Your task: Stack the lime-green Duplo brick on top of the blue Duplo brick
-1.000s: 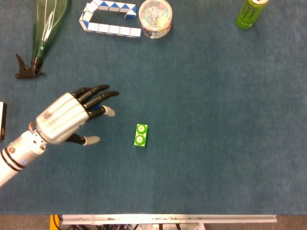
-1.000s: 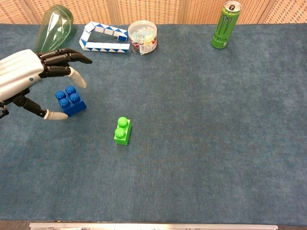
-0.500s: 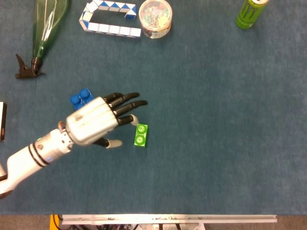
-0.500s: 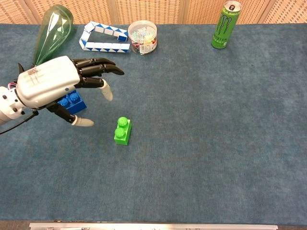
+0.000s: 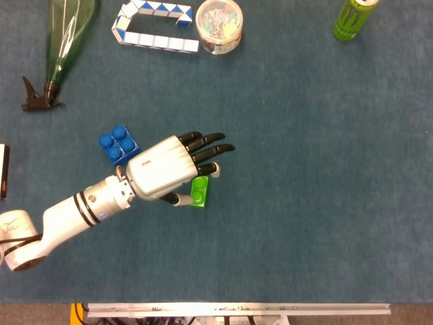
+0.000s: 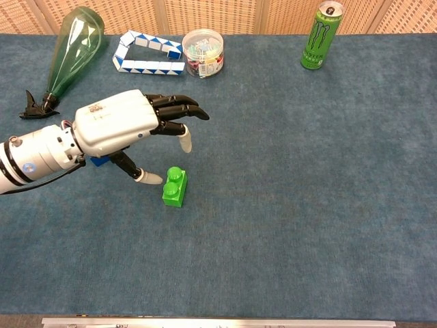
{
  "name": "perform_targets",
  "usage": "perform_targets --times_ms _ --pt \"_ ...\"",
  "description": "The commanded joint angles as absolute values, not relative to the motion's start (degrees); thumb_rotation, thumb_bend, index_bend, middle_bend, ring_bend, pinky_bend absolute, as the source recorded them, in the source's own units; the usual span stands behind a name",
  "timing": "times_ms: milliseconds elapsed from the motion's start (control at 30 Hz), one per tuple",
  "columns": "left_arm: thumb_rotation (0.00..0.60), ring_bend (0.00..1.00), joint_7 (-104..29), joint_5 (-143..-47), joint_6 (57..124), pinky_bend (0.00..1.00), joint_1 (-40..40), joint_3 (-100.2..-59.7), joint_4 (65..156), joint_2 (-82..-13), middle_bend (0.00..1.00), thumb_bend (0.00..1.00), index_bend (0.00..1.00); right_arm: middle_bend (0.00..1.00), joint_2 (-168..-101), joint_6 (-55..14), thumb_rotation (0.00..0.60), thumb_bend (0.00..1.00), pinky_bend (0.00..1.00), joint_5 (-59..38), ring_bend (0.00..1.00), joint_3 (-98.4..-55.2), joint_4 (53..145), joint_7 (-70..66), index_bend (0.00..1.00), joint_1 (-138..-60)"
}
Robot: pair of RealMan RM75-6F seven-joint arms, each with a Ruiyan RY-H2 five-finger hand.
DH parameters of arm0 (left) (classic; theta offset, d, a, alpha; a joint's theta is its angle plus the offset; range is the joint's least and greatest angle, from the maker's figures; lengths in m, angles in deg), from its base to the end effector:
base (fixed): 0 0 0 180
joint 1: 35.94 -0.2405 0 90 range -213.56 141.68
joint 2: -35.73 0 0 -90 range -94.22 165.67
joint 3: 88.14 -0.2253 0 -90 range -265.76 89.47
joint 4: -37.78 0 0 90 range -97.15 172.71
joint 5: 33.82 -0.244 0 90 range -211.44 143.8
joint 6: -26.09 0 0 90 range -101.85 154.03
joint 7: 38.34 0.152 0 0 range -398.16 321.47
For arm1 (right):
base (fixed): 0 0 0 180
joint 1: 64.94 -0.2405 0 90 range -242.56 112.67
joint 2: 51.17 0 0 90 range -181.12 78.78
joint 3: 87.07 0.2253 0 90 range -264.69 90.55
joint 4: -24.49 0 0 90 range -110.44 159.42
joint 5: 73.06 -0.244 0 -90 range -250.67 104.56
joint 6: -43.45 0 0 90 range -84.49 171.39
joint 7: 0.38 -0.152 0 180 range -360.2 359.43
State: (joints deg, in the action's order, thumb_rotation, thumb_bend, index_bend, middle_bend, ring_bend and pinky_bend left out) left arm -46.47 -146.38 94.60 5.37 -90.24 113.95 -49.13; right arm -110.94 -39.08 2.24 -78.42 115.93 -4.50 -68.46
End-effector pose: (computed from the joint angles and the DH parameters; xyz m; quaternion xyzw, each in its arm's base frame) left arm -0.1247 0.2685 -0.0449 -0.8464 -0.1742 -0.4642 0.1942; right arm -0.3307 -0.2046 0.1627 0.5156 -0.4094 0.3736 0.6535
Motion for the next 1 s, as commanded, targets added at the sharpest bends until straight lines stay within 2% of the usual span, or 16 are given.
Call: perform_targets --times_ms 33,1000 --pt "0.600 0.11 -45.9 -145.4 93.3 0.28 6.4 -90.2 114.2 -49.6 0.15 0.00 0.39 0.39 -110.9 -38.4 0.600 0.07 0.30 1.7 0.30 -78.2 115.8 -4.4 0.55 -68.8" --pt "0.600 0.10 -37.5 -138.8 87.2 0.27 10.0 -90.1 117.2 -53.9 0.15 0.00 0.36 0.39 -110.2 -37.9 0.600 0.07 0.30 1.1 0.30 -77.8 115.6 -5.8 0.55 -68.6"
